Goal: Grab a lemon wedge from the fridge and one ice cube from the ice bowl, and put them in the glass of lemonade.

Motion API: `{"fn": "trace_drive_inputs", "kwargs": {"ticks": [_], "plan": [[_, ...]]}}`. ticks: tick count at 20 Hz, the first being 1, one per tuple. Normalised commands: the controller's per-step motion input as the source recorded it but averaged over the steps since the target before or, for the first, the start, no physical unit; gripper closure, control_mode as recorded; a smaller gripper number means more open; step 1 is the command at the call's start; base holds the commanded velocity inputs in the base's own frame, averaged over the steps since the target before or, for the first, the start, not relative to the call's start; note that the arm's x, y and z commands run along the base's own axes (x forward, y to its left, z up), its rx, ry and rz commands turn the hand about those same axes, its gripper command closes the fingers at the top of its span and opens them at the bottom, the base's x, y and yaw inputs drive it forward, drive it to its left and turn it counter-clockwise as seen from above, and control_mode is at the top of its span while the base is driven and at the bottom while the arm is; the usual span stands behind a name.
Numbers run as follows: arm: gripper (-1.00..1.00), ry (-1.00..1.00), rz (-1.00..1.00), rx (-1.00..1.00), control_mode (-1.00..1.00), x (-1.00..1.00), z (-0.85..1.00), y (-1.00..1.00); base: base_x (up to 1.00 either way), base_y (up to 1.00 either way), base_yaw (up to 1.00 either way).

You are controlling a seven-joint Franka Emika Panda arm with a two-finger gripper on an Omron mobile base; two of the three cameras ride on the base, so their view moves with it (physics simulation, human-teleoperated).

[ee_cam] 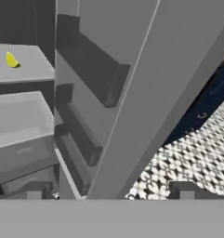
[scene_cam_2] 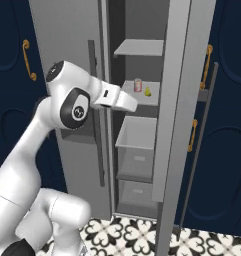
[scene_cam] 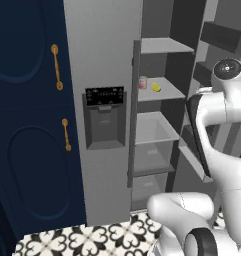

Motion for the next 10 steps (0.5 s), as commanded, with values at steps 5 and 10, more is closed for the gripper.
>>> {"fn": "trace_drive_inputs", "kwargs": {"ticks": [5, 10], "plan": [[-1.00, 0.06, 0.35, 0.43, -1.00, -0.11, -0.48, 1.00, 0.00, 0.00, 0.00], [-1.00, 0.15, 0.38, 0.15, -1.00, -0.45, -0.34, 0.98, 0.00, 0.00, 0.00]]}}
